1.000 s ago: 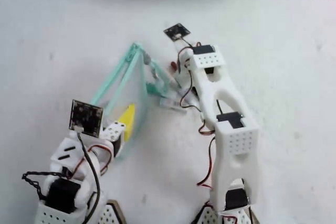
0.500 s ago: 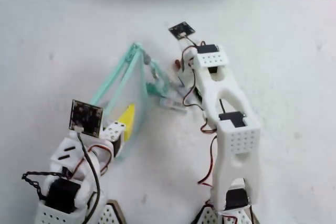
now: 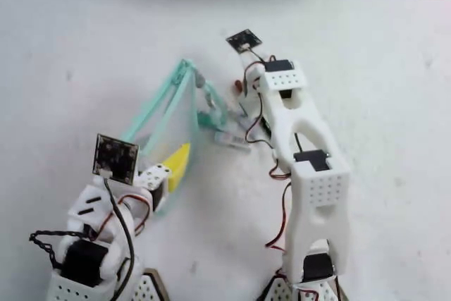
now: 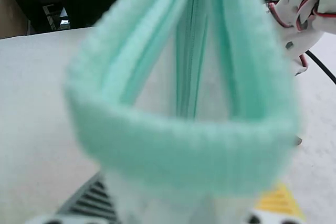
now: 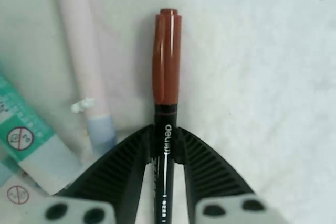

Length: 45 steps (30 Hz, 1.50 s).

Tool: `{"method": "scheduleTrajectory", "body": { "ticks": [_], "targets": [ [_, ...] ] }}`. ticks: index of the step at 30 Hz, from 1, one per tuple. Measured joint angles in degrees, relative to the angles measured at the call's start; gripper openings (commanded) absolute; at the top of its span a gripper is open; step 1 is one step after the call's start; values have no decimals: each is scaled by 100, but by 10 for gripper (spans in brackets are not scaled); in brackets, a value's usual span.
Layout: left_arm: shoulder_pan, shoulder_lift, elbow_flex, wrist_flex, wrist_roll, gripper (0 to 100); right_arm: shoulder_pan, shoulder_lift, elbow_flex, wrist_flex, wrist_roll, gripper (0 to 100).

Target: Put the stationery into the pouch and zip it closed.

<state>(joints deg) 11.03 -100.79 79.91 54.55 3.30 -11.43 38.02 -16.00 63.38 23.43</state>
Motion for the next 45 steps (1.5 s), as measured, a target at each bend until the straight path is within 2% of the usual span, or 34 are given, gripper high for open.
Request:
{"method": "scheduleTrajectory", "body": {
  "ticks": [6,9,15,22,30,35,39,45],
  "targets": [
    [0,0,0,0,229,249,290,-105,9,44,-738,16],
    [0,0,0,53,492,249,448,-193,18,53,-862,16],
    [0,0,-18,158,492,249,492,-607,26,378,-958,16],
    [0,0,-18,158,492,249,492,-1301,26,1020,-1890,16],
    [0,0,-18,158,492,249,475,-1723,273,1187,-2004,16],
    [0,0,-18,158,492,249,404,-2585,914,1187,-2031,16],
    [0,0,-18,158,492,249,308,-3657,1908,668,-2040,16],
    [0,0,-18,158,492,251,132,-5354,3938,-897,-2040,16]
  ]
}}
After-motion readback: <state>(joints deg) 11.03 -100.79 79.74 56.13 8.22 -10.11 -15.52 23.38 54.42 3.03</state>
